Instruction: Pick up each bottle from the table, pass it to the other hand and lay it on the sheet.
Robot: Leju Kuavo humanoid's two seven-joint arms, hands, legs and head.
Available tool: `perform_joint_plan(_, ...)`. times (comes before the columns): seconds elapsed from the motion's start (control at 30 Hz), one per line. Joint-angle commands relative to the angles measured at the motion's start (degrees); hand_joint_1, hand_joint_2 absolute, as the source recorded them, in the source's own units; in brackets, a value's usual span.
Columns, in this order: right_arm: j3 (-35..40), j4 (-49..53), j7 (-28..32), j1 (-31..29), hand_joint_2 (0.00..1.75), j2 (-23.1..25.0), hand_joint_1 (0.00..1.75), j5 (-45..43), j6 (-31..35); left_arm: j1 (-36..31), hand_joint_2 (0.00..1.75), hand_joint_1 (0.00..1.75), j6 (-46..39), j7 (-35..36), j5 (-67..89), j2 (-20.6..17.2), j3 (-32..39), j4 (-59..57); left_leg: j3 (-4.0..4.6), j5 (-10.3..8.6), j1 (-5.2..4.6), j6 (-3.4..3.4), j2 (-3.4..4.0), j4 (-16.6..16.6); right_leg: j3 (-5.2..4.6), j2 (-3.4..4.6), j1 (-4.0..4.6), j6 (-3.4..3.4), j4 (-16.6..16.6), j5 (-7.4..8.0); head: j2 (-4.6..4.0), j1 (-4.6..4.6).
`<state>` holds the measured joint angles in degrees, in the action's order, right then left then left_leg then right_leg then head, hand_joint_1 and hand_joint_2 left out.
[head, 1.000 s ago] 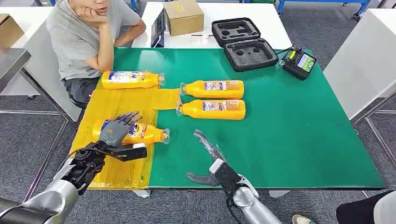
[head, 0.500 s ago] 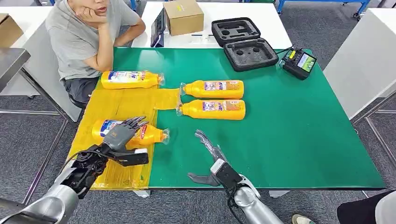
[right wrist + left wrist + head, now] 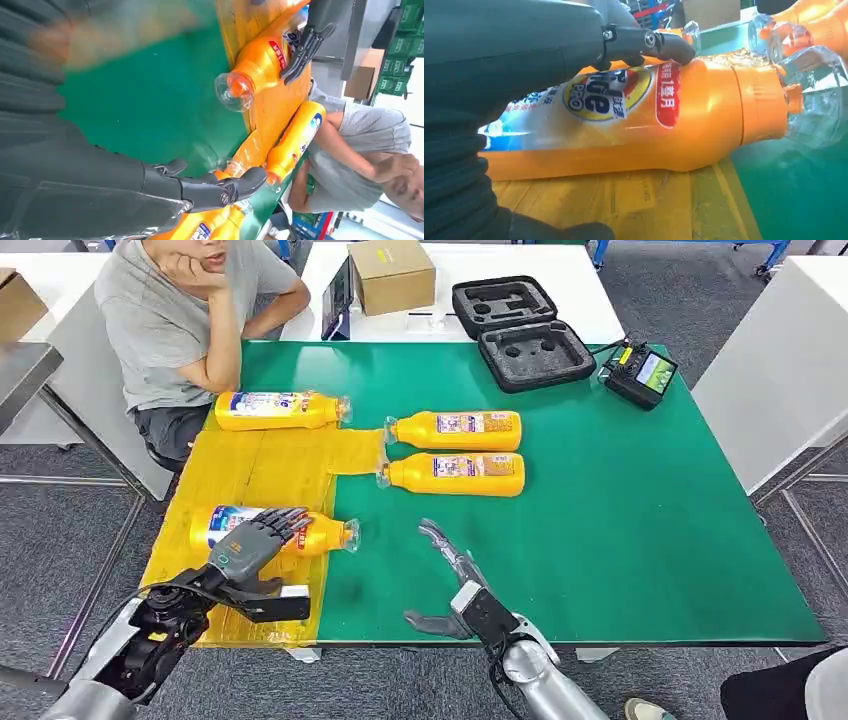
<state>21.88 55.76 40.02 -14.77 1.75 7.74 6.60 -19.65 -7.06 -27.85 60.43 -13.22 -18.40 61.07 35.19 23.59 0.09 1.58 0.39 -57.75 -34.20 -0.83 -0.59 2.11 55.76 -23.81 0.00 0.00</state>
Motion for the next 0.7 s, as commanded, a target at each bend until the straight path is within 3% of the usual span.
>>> perform_joint_plan(0.03, -1.9, -0.1, 0.0, -0.5, 1.75, 1.1, 0.0, -0.1, 0.4, 7.5, 1.75, 0.0, -1.3, -2.7, -6.8, -0.5, 2.0, 12.3, -0.19, 0.13, 0.03, -0.08, 0.14, 0.0, 0.13, 0.23, 0.02, -0.08, 0.0, -0.07, 0.0, 0.0)
perform_joint_plan(0.27, -4.5, 11.3, 0.0, 3.5, 1.75, 0.9, 0.0, -0.7, 4.4, 11.8, 1.75, 0.0, -4.9, -7.4, -17.4, 4.3, 6.1, 19.5, 0.04, 0.11, 0.0, -0.06, -0.03, 0.0, -0.08, 0.05, -0.01, -0.05, 0.0, -0.1, 0.0, 0.0)
perform_joint_plan(0.3, -4.1, 11.6, 0.0, 3.6, 1.75, 0.8, 0.0, -0.3, 4.2, 12.1, 1.75, 0.0, -6.0, -7.4, -18.8, 5.8, 6.7, 20.1, 0.12, 0.06, -0.01, -0.04, -0.03, 0.0, -0.16, 0.02, -0.01, -0.04, 0.0, -0.06, 0.0, 0.0)
perform_joint_plan(0.47, -4.1, 11.6, 0.0, 3.6, 1.75, 0.8, 0.0, -0.3, 4.2, 12.1, 1.75, 0.0, -6.0, -7.4, -18.8, 5.8, 6.7, 20.1, 0.11, 0.06, 0.01, -0.05, -0.03, 0.0, -0.14, 0.03, 0.0, -0.04, 0.0, -0.05, 0.0, 0.02)
perform_joint_plan(0.7, -2.5, 10.1, 0.0, 3.6, 1.75, 0.7, 0.0, -0.5, 3.0, 14.6, 1.75, 0.0, -12.1, -10.1, -22.4, 11.5, 7.7, 21.2, 0.09, 0.06, -0.01, -0.03, -0.01, 0.0, -0.12, 0.05, -0.01, -0.03, 0.0, -0.05, 0.0, 0.0)
